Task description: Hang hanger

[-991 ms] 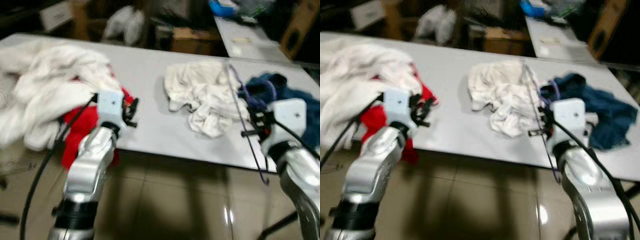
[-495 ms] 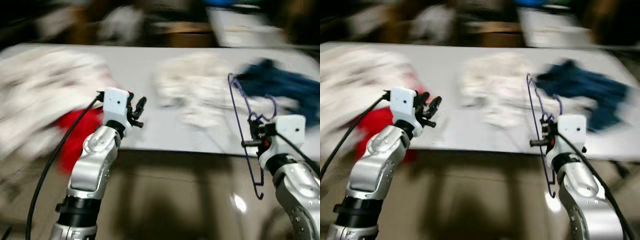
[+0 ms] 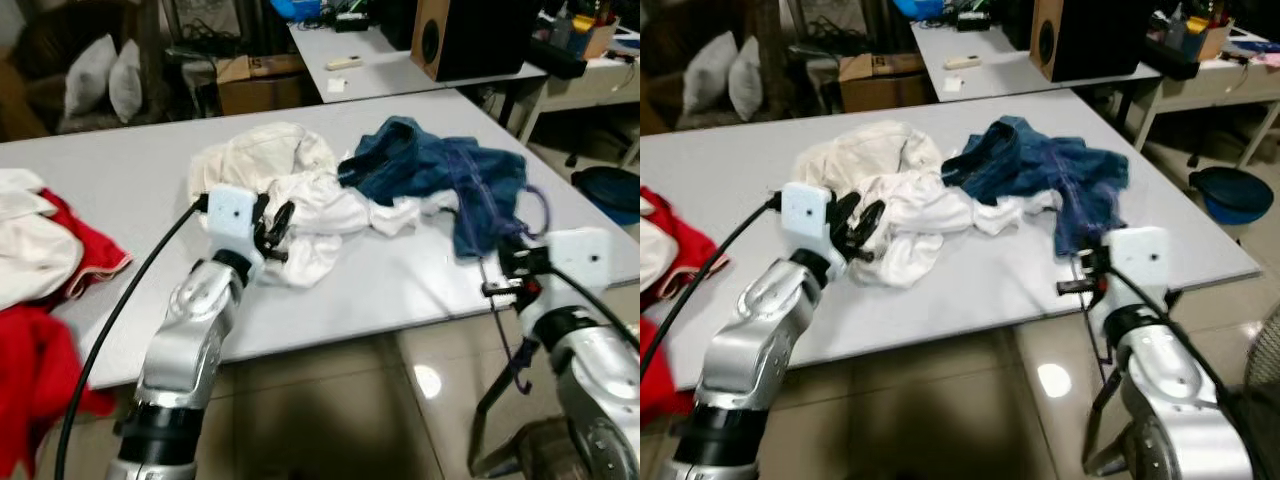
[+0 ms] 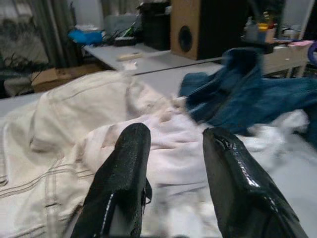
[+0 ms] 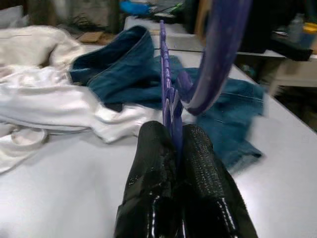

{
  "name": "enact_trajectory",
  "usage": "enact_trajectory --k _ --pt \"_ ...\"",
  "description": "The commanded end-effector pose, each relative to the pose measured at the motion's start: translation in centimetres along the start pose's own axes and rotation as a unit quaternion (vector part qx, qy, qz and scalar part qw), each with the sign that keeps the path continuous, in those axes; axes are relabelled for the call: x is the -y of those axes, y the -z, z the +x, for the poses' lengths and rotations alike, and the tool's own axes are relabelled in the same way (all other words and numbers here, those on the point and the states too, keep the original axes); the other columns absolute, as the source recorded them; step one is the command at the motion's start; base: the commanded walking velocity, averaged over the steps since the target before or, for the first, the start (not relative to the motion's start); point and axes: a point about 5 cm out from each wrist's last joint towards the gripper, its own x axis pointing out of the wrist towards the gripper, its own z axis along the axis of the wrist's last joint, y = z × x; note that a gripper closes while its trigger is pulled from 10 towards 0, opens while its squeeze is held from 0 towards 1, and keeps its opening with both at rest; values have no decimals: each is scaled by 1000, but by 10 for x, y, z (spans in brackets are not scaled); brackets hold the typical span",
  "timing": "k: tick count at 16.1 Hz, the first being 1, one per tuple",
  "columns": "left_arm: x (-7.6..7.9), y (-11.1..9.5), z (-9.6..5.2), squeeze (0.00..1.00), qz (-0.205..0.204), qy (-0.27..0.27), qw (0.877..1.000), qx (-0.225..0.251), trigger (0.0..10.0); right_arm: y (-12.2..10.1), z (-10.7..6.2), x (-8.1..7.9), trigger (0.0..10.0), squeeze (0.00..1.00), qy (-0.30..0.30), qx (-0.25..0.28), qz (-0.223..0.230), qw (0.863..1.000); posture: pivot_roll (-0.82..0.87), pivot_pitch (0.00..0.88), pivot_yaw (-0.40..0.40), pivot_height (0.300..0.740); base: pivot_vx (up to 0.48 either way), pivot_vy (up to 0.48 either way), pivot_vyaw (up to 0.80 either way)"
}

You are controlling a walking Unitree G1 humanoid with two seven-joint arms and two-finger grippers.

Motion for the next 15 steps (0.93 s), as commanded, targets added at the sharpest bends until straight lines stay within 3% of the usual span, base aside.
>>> enact_trajectory --k 1,3,4,5,6,8,11,12,13,14,15 --pt "-8 -5 -3 200 8 -17 1000 10 10000 -5 -1 -6 10000 0 -24 16 -7 1000 -40 0 23 740 292 0 0" --pt "-13 -4 -5 196 9 -27 1000 6 10000 -4 4 -11 10000 0 -42 17 -15 999 -23 0 19 740 0 0 0" --pt "-15 -3 -6 239 16 -17 1000 7 10000 -5 7 -12 10000 0 -46 20 -15 999 -12 0 18 740 0 0 0" --pt "-15 -2 -6 1000 11 1 1000 1 10000 -5 9 -12 10000 0 -48 23 -15 998 -10 0 20 740 0 0 0" --pt "-15 1 -4 1000 14 34 999 -13 10000 -6 11 -13 10000 0 -52 28 -17 998 -8 0 27 740 0 0 0" --pt "-17 11 4 1000 57 89 993 -51 10000 -7 14 -13 10000 0 -54 32 -18 998 -13 0 36 740 0 0 0" --pt "-16 17 17 1000 27 129 989 -64 10000 -4 15 -12 10000 0 -63 26 -15 998 -24 0 47 740 0 0 0" --pt "-15 19 28 1000 13 146 987 -65 10000 0 16 -13 10000 0 -76 11 -14 997 -32 0 52 740 0 0 0" --pt "-12 22 35 408 9 158 985 -73 10000 2 18 -13 10000 0 -91 1 -19 996 -36 0 56 740 0 0 0" --pt "-11 26 39 0 15 162 984 -79 10000 4 18 -12 10000 0 -99 -4 -28 995 -40 0 59 740 0 0 0" --pt "-12 30 42 0 22 158 983 -86 10000 4 19 -10 10000 0 -102 -7 -40 994 -45 0 63 740 0 0 0"
